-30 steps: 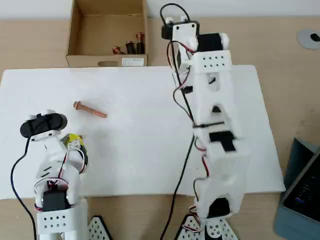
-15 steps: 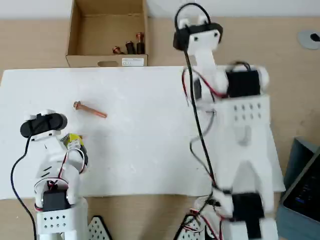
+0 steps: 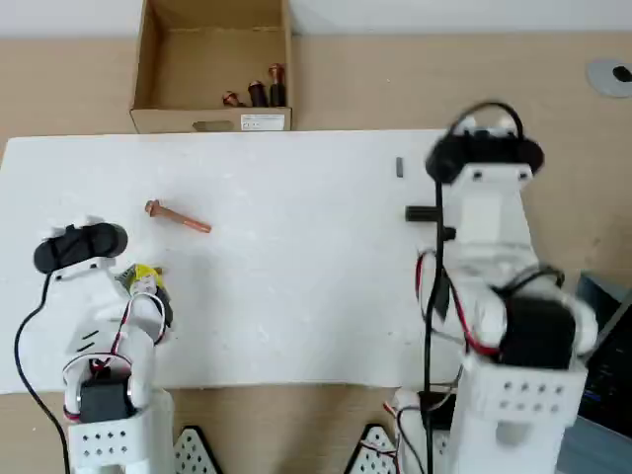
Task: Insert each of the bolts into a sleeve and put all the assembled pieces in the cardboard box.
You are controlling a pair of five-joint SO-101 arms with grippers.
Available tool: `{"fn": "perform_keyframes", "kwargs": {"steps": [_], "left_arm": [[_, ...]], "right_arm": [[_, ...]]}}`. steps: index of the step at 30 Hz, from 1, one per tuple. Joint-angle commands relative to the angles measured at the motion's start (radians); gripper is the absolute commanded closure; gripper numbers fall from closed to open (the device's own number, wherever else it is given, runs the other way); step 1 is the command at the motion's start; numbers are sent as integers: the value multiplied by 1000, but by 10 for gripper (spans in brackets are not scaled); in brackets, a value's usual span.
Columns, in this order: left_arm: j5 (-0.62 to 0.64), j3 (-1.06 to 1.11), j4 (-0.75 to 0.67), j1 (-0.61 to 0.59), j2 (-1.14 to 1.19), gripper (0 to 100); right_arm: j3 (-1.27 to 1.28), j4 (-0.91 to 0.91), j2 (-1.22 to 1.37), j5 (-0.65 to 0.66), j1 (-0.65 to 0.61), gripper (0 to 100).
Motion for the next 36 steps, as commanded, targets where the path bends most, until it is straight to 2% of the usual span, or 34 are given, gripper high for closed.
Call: {"fn": "perform_keyframes", "kwargs": {"steps": [1, 5, 9, 20, 28, 31, 36], "left_arm": [[21, -140, 91, -2, -7, 999], [25, -238, 135, -2, 19, 999], [38, -345, 133, -2, 176, 999], [287, -830, 137, -2, 914, 999], [466, -1131, 143, -2, 1337, 999], [539, -1235, 181, -2, 1489, 999], [624, -1456, 322, -2, 1742, 999]], "right_arm": [[96, -37, -110, -11, 24, 989], [171, -68, -179, -14, 44, 989], [205, -94, -206, -14, 74, 989], [225, -94, -211, -15, 173, 989], [225, -94, -211, -17, 222, 989], [225, -94, -211, -17, 231, 989], [225, -94, -211, -17, 231, 989]]}}
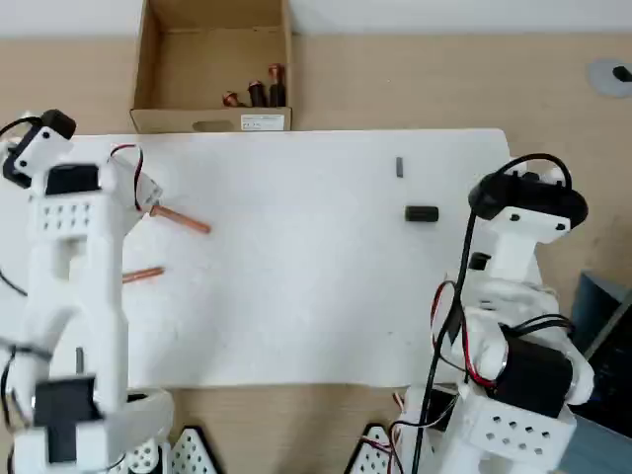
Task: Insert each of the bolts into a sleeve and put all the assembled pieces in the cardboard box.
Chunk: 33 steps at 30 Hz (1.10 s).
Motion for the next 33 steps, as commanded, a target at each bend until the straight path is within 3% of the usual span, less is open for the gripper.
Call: {"fn": "perform_keyframes", "kwargs": {"steps": [1, 8, 12, 18, 33], "left_arm": [[57, -209, 97, -2, 156, 998], [83, -482, 175, -2, 412, 987], [83, -555, 175, 15, 501, 895], [101, -568, 175, 63, 550, 880], [118, -568, 144, 55, 676, 879]], "right_arm": [[-1, -23, -13, -11, 18, 989], [-1, -18, -13, -11, 18, 989], [-1, -18, -13, -11, 18, 989], [-1, -17, -13, -11, 18, 989], [-1, -17, -13, -11, 18, 989]]}}
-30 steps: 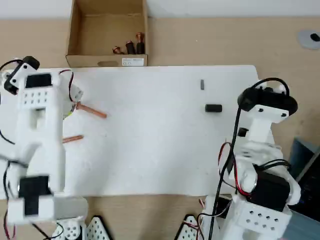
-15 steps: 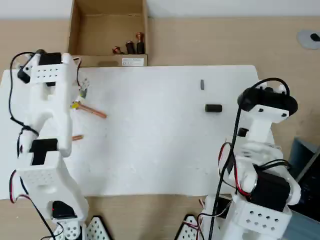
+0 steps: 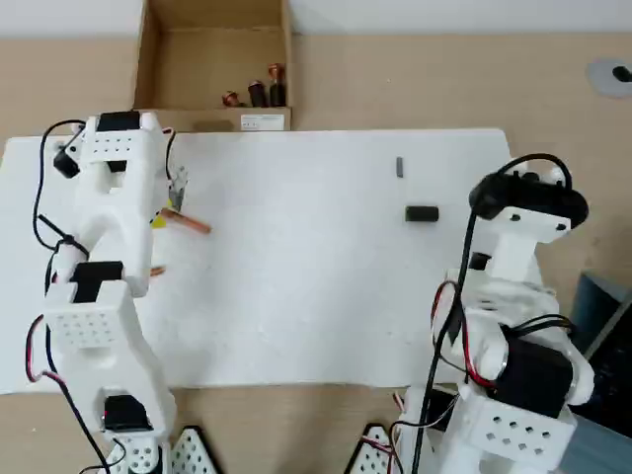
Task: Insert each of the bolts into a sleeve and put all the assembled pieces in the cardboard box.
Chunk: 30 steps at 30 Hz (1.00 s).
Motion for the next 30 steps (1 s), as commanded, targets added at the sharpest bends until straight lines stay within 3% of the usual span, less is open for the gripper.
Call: {"fn": "perform_keyframes", "kwargs": {"steps": [1, 9, 13, 21, 30], "left_arm": [[9, -44, -31, -2, 5, 879], [9, -48, -68, -23, 85, 884], [8, -46, -87, -25, 113, 1000], [6, -51, -97, -18, 124, 996], [-41, -344, 146, 18, 36, 998]], "right_arm": [[-1, -17, -13, -11, 18, 989], [-1, -17, -13, -11, 18, 989], [-1, -17, -13, -11, 18, 989], [-8, -17, -15, -11, 18, 989], [-159, 38, -15, -5, 16, 989]]}}
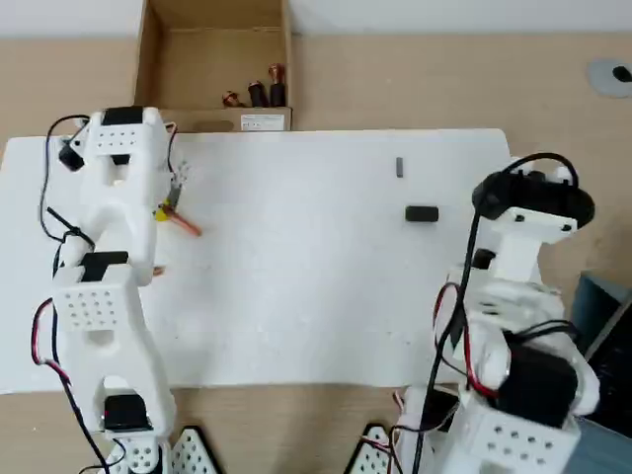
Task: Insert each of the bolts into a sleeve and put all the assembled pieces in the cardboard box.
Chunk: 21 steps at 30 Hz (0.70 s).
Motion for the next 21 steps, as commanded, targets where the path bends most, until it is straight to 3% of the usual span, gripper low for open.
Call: {"fn": "perform_keyframes", "kwargs": {"steps": [1, 9, 21], "left_arm": [[-58, -167, 107, 49, -105, 998], [-110, -233, 252, 166, -331, 998], [-169, 64, 242, 367, -808, 998]], "right_arm": [[-93, 23, -13, -3, 16, 989], [-97, 46, -127, 110, 16, 989], [148, -81, -427, 167, 12, 989]]}}
